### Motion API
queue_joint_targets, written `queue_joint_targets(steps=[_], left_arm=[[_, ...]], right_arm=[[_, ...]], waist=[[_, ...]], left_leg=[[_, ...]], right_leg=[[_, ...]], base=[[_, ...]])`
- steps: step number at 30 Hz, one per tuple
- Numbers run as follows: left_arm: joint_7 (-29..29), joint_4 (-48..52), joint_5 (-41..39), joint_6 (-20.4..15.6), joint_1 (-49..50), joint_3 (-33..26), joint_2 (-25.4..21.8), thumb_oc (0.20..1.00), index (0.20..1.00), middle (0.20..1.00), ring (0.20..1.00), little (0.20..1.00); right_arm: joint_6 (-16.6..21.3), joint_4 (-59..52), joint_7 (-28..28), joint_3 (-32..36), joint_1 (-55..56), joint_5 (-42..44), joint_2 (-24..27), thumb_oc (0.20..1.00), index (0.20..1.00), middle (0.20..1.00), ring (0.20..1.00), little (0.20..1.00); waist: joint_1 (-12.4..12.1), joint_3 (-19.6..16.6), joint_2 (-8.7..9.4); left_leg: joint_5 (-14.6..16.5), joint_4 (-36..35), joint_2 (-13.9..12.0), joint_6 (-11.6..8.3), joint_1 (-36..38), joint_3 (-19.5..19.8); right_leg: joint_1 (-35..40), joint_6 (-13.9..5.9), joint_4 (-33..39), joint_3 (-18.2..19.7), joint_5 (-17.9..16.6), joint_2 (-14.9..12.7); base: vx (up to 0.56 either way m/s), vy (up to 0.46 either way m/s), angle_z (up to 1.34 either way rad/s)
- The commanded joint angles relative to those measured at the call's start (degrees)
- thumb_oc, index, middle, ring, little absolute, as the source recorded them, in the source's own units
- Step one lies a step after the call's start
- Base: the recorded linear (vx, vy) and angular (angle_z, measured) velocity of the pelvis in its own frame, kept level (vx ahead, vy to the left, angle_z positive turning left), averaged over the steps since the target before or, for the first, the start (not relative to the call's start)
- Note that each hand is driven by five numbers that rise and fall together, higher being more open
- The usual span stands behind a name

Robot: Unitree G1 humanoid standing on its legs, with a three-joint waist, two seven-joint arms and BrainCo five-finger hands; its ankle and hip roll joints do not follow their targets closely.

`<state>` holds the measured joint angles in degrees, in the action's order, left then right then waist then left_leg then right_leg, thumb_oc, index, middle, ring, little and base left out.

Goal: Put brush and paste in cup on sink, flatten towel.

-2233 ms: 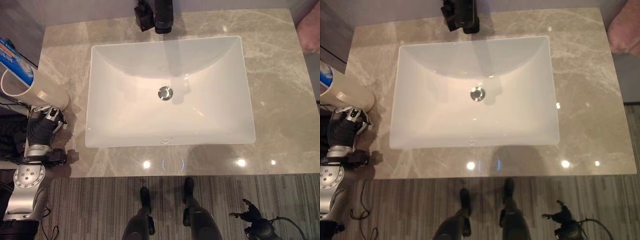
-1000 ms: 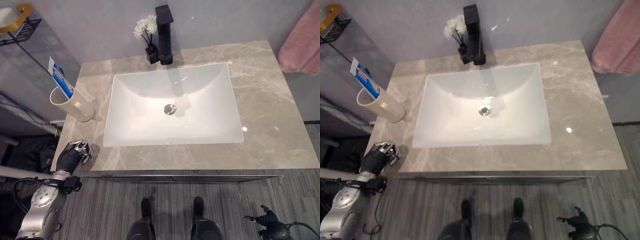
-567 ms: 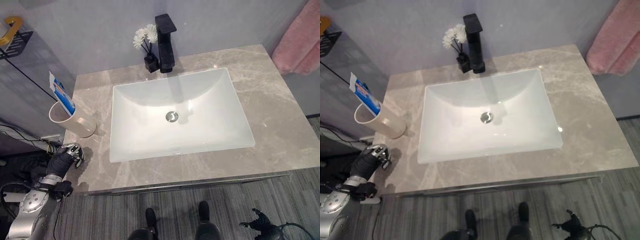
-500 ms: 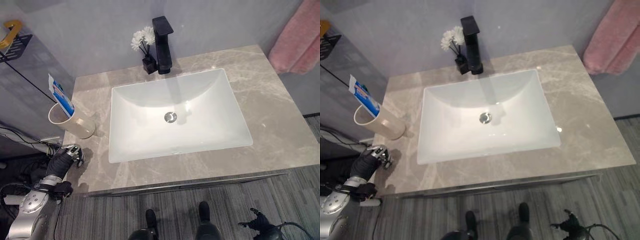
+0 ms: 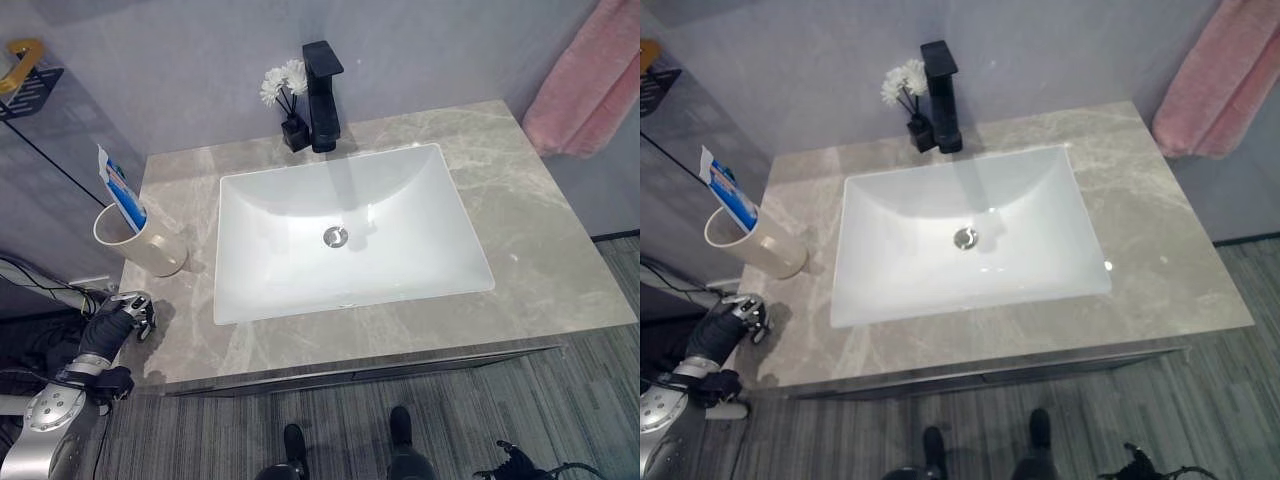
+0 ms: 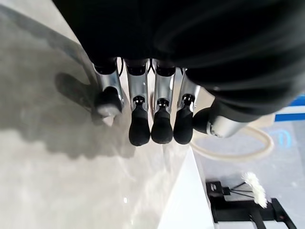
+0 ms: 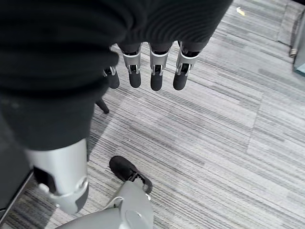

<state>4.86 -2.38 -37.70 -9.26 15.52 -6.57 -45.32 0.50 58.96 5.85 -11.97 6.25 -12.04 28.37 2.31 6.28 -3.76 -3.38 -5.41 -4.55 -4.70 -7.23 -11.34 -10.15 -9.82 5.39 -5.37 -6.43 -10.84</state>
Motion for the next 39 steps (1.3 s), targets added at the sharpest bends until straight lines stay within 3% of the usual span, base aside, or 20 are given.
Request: queue_joint_targets(steps=[1,22,39], left_arm=[[-2.2,-2.7,1.9,-1.1,-3.5,-3.2,-3.1,0.200,0.200,0.200,0.200,0.200],[-5.2,-4.0,2.7,-2.1,-12.7,0.1,-5.3,0.200,0.200,0.200,0.200,0.200],[-2.7,-4.2,4.1,-0.7,-7.7,-0.2,-3.2,0.200,0.200,0.200,0.200,0.200]], right_arm=[[-0.8,0.2,1.9,-1.0,-3.3,0.9,0.3,1.000,1.000,1.000,1.000,1.000],[-1.0,-2.8,3.1,-2.5,-6.7,3.8,0.6,1.000,1.000,1.000,1.000,1.000],[-1.0,-1.9,2.3,-2.8,-6.6,2.5,0.9,1.000,1.000,1.000,1.000,1.000]], waist=[[0.5,4.2,1.47],[1.1,6.7,2.00],[0.0,4.8,2.37]], left_leg=[[-1.7,0.4,1.0,-0.45,-2.4,3.1],[-3.3,0.4,0.6,-1.23,-8.3,3.7],[-2.4,0.4,-0.1,-1.16,-4.7,4.4]], right_leg=[[2.4,-1.67,-0.4,-1.8,0.6,-2.0],[-3.4,-1.77,-0.4,-1.1,-1.3,-2.1],[0.2,-1.22,-0.4,-1.7,0.5,-1.8]], base=[[-0.02,-0.006,0.04],[0.00,0.002,0.02],[0.00,0.000,0.00]])
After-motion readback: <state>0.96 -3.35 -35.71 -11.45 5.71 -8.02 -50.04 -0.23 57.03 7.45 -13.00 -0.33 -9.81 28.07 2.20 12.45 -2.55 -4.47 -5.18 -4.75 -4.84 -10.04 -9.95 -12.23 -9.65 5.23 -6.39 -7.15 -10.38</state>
